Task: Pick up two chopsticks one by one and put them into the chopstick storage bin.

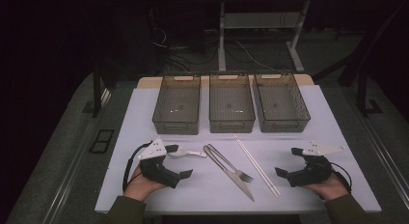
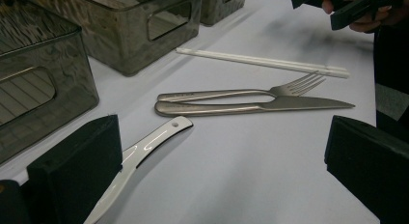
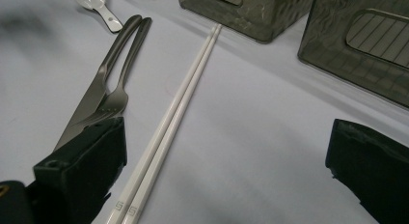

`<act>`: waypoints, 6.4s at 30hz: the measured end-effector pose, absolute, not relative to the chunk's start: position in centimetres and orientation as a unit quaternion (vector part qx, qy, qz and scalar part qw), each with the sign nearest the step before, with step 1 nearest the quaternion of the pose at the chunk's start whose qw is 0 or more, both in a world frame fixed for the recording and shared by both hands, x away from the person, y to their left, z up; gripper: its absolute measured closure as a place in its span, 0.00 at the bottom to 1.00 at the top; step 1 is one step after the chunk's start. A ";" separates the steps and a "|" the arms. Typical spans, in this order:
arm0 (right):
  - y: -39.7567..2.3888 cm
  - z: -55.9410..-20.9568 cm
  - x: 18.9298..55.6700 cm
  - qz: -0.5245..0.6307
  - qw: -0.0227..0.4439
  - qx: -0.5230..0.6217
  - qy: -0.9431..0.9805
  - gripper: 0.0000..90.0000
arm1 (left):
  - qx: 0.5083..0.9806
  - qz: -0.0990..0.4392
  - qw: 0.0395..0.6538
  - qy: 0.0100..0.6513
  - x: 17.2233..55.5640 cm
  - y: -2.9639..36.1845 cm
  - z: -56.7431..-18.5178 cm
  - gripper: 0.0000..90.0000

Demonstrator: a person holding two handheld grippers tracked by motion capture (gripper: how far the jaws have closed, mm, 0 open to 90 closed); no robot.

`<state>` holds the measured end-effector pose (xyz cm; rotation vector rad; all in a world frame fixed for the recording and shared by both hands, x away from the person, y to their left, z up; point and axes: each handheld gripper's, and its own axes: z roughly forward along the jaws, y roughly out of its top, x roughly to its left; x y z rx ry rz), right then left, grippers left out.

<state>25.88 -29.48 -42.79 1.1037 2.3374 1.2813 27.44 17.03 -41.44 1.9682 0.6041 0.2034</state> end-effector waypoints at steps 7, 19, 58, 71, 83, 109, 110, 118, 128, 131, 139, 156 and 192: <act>-29.5 -42.5 25.9 0.434 0.126 0.384 0.805 0.01 | 0.818 0.082 0.511 0.251 27.4 17.0 -41.4 0.00; -29.2 -41.5 26.4 0.424 0.119 0.393 0.807 0.01 | 0.822 0.081 0.508 0.243 27.2 16.8 -41.4 0.00; -24.7 -41.3 29.8 0.408 0.105 0.396 0.816 0.08 | 0.823 0.074 0.510 0.239 27.1 16.5 -41.5 0.00; -23.6 -41.5 30.7 0.404 0.099 0.385 0.824 0.18 | 0.822 0.075 0.511 0.241 27.1 16.5 -41.5 0.00; -23.4 -41.7 30.5 0.395 0.075 0.381 0.833 0.41 | 0.822 0.074 0.511 0.240 27.1 16.6 -41.5 0.00; -22.5 -43.0 30.1 0.324 0.051 0.374 0.867 0.81 | 0.823 0.075 0.510 0.239 27.1 16.7 -41.5 0.00; -22.5 -43.0 30.1 0.324 0.051 0.374 0.867 0.81 | 0.823 0.075 0.510 0.240 27.1 16.7 -41.5 0.00; -22.5 -43.3 30.0 0.317 0.043 0.376 0.870 0.83 | 0.823 0.076 0.508 0.241 27.1 16.7 -41.5 0.00; -22.4 -43.5 29.9 0.305 0.035 0.379 0.873 0.85 | 0.823 0.077 0.508 0.241 27.1 16.8 -41.5 0.00; -22.3 -43.6 29.9 0.300 0.036 0.379 0.875 0.86 | 0.823 0.077 0.509 0.241 27.1 16.8 -41.5 0.00; -22.4 -43.6 29.9 0.289 0.054 0.378 0.878 0.89 | 0.823 0.078 0.509 0.241 27.1 16.8 -41.5 0.00; -22.4 -43.6 29.8 0.272 0.086 0.386 0.877 0.92 | 0.824 0.077 0.507 0.241 27.1 16.7 -41.5 0.00; -25.0 -42.0 30.1 0.331 0.064 0.410 0.847 0.94 | 0.820 0.078 0.513 0.241 27.1 16.8 -41.5 0.00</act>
